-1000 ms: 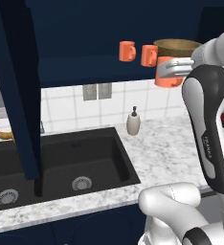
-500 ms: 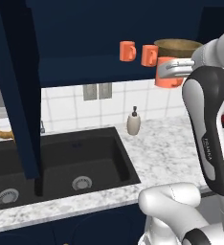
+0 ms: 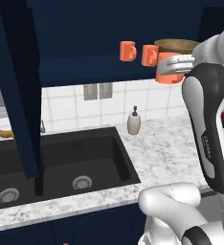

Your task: Gather all objects into one cabinet and sort the glasses and bowls to opposite sides.

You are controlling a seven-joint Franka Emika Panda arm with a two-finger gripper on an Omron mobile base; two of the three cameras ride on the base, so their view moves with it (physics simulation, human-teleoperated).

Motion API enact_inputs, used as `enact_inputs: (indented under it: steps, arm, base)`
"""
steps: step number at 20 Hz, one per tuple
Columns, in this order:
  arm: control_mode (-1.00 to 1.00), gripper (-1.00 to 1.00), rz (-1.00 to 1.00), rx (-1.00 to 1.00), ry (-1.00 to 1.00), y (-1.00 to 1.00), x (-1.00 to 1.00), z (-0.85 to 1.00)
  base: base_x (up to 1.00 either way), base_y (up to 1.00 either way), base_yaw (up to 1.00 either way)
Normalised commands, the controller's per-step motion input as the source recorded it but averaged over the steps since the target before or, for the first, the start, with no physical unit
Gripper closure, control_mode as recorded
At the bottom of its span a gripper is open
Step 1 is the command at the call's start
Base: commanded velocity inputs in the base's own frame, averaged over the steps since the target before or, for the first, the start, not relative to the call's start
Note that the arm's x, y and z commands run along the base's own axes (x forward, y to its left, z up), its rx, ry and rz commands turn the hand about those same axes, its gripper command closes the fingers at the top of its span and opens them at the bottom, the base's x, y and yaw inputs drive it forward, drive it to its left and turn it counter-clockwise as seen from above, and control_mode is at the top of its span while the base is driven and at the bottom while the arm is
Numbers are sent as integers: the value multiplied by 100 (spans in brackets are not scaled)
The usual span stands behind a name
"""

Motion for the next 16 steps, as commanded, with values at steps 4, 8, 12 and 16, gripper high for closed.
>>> enact_inputs:
  steps: [4,8,12,16]
  arm:
    - [-100,100,0,-8,0,0,0,86]
    - [-100,100,0,-1,18,-10,61,8]
    - [-100,100,0,0,9,1,60,-36]
    - [-100,100,0,-13,-9,11,6,-42]
  base:
    - [0,0,0]
    - [0,0,0]
    - [0,0,0]
    - [0,0,0]
